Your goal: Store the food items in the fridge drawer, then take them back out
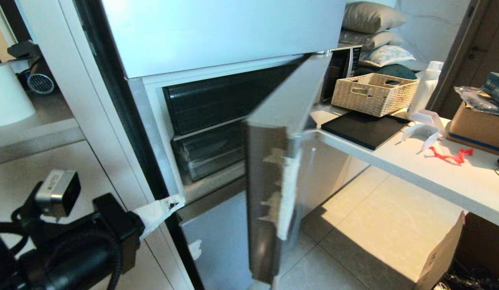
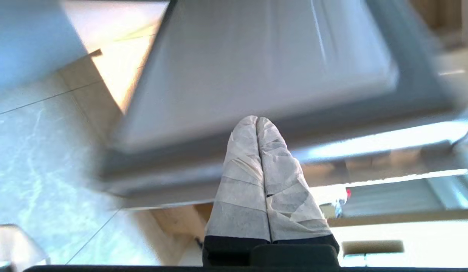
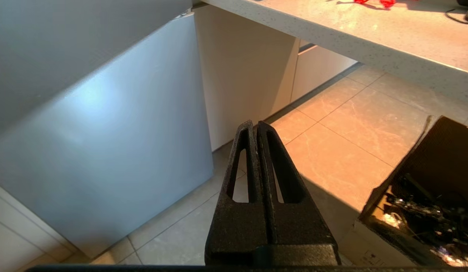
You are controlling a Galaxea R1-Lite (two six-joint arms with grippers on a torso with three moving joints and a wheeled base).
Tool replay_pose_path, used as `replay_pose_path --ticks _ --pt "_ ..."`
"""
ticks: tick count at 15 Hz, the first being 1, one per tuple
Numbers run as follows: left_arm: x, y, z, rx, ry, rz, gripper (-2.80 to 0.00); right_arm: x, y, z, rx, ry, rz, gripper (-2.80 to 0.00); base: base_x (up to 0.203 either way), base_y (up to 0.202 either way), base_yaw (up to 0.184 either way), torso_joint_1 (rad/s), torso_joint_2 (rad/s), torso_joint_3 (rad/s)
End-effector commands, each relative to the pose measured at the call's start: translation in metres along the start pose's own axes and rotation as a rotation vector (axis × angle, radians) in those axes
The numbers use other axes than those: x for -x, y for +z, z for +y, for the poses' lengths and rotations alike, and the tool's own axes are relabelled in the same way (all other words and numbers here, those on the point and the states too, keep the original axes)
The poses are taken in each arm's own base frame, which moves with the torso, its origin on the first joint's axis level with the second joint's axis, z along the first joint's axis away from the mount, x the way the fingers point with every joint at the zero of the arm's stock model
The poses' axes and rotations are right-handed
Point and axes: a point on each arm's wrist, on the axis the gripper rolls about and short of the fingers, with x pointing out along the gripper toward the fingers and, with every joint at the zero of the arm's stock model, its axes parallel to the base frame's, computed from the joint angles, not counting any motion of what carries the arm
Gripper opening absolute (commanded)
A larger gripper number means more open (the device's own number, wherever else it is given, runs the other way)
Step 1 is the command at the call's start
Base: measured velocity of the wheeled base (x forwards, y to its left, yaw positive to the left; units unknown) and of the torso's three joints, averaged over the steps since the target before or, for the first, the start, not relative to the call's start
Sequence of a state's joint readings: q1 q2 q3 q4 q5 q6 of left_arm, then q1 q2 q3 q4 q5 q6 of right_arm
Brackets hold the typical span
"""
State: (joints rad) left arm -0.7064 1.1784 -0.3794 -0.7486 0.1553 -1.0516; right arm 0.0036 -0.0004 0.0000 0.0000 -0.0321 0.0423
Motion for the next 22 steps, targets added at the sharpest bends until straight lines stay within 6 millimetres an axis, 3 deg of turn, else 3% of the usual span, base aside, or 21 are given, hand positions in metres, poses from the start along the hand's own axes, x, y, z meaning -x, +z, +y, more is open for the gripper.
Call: replay_pose_path --ticks 1,6,9,12,14,16,19,22 --pt "0.035 0.009 -0.005 -0.027 -0.070 -0.040 -2.80 0.000 0.000 0.000 -0.001 -0.001 0.000 -2.80 0.000 0.000 0.000 0.000 0.00 0.000" --pt "0.102 0.035 -0.022 -0.554 0.027 -0.125 -2.80 0.000 0.000 0.000 -0.001 -0.001 0.000 -2.80 0.000 0.000 0.000 0.000 0.00 0.000" --pt "0.118 0.046 -0.023 -0.669 0.170 -0.249 -2.80 0.000 0.000 0.000 0.002 -0.001 0.000 -2.80 0.000 0.000 0.000 0.000 0.00 0.000" --pt "0.143 0.053 -0.017 -0.748 0.480 -0.514 -2.80 0.000 0.000 0.000 -0.001 -0.001 0.000 -2.80 0.000 0.000 0.000 0.000 0.00 0.000" --pt "0.158 0.033 0.009 -0.794 0.679 -0.591 -2.80 0.000 0.000 0.000 0.001 -0.001 0.000 -2.80 0.000 0.000 0.000 0.000 0.00 0.000" --pt "0.164 0.001 0.051 -0.856 0.731 -0.505 -2.80 0.000 0.000 0.000 -0.001 -0.001 0.000 -2.80 0.000 0.000 0.000 0.000 0.00 0.000" --pt "0.171 -0.043 0.105 -0.989 0.594 -0.352 -2.80 0.000 0.000 0.000 0.001 -0.001 0.000 -2.80 0.000 0.000 0.000 0.000 0.00 0.000" --pt "0.176 -0.058 0.117 -1.130 0.472 -0.299 -2.80 0.000 0.000 0.000 0.002 -0.001 -0.001 -2.80 0.000 0.000 0.000 0.000 0.00 0.000"
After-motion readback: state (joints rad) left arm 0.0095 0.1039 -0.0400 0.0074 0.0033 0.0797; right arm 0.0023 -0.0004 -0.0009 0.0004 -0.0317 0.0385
